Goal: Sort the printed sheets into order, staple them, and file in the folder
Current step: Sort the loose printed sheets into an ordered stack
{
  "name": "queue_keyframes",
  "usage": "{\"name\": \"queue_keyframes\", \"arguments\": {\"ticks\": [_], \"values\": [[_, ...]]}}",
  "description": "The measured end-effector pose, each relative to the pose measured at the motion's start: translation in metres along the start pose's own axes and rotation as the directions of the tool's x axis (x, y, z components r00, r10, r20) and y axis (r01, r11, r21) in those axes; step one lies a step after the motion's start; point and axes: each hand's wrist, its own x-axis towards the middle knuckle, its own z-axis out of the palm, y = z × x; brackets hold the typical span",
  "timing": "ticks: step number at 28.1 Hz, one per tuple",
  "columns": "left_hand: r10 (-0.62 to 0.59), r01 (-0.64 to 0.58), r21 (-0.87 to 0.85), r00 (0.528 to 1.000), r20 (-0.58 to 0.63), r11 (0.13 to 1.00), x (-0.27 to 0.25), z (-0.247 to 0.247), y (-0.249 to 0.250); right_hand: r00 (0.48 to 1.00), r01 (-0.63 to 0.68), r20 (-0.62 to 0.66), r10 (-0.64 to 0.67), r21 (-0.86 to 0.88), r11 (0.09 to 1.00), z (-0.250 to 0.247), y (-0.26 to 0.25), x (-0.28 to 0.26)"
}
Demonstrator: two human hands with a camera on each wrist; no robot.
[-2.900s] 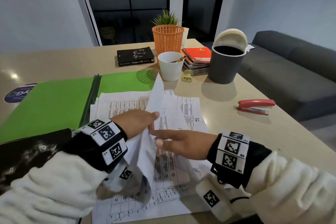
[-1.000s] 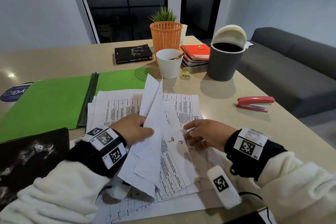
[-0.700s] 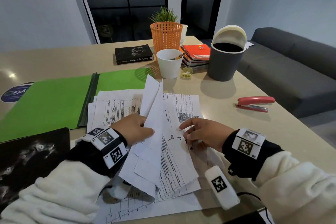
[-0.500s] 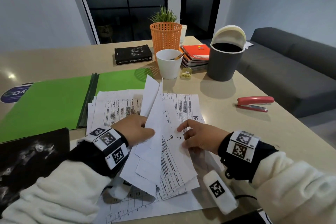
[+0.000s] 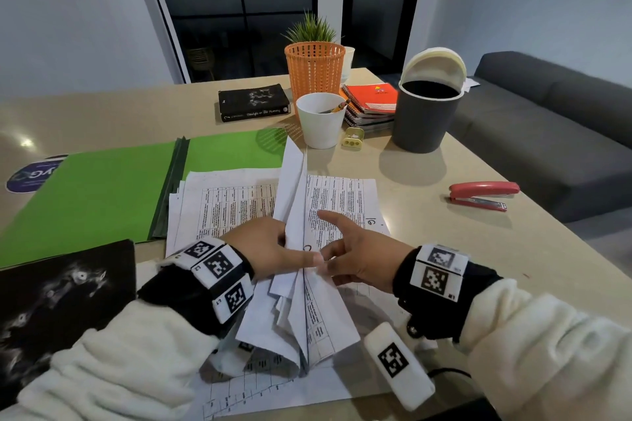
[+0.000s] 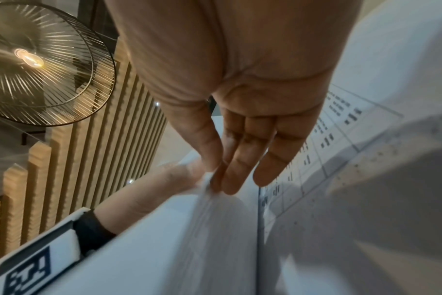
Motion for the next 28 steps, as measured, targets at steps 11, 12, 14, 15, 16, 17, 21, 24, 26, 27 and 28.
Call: {"name": "queue_keyframes", "arguments": {"ticks": [11, 12, 14, 15, 16, 17, 21, 24, 26, 27, 28], "values": [[-0.082, 0.078, -0.160, 0.996, -0.023, 0.984, 0.003, 0.000, -0.014, 0.978, -0.156, -0.163, 0.130, -0.162, 0.974, -0.030, 0.018, -0.004], [-0.080, 0.075, -0.158, 0.996, -0.026, 0.985, 0.004, 0.000, -0.014, 0.978, -0.159, -0.154, 0.143, -0.099, 0.982, -0.031, 0.021, -0.003], [-0.078, 0.072, -0.140, 0.996, -0.037, 0.987, 0.004, 0.000, -0.014, 0.976, -0.173, -0.138, 0.170, -0.009, 0.985, -0.032, 0.023, -0.002], [-0.077, 0.071, -0.135, 0.996, -0.041, 0.988, 0.004, 0.001, -0.014, 0.973, -0.186, -0.136, 0.186, 0.010, 0.983, -0.032, 0.023, -0.002], [-0.078, 0.072, -0.134, 0.996, -0.042, 0.988, 0.003, 0.001, -0.014, 0.972, -0.197, -0.131, 0.198, 0.014, 0.980, -0.031, 0.023, -0.003], [-0.078, 0.072, -0.131, 0.996, -0.042, 0.989, 0.003, 0.000, -0.014, 0.970, -0.205, -0.126, 0.206, 0.016, 0.979, -0.031, 0.023, -0.002], [-0.080, 0.074, -0.134, 0.996, -0.036, 0.988, 0.001, 0.000, -0.013, 0.973, -0.197, -0.127, 0.195, -0.006, 0.980, -0.030, 0.024, -0.003], [-0.082, 0.076, -0.137, 0.996, -0.040, 0.988, 0.001, -0.001, -0.012, 0.976, -0.172, -0.157, 0.148, -0.158, 0.972, -0.030, 0.026, -0.003], [-0.073, 0.067, -0.133, 0.996, -0.041, 0.989, 0.000, -0.002, -0.011, 0.979, -0.155, -0.161, 0.123, -0.203, 0.967, -0.030, 0.025, -0.003], [-0.064, 0.058, -0.137, 0.997, -0.040, 0.989, 0.001, -0.002, -0.011, 0.981, -0.146, -0.159, 0.113, -0.212, 0.966, -0.030, 0.025, -0.004], [-0.059, 0.053, -0.140, 0.998, -0.037, 0.989, 0.001, -0.003, -0.011, 0.982, -0.142, -0.156, 0.107, -0.230, 0.963, -0.030, 0.024, -0.004]]}}
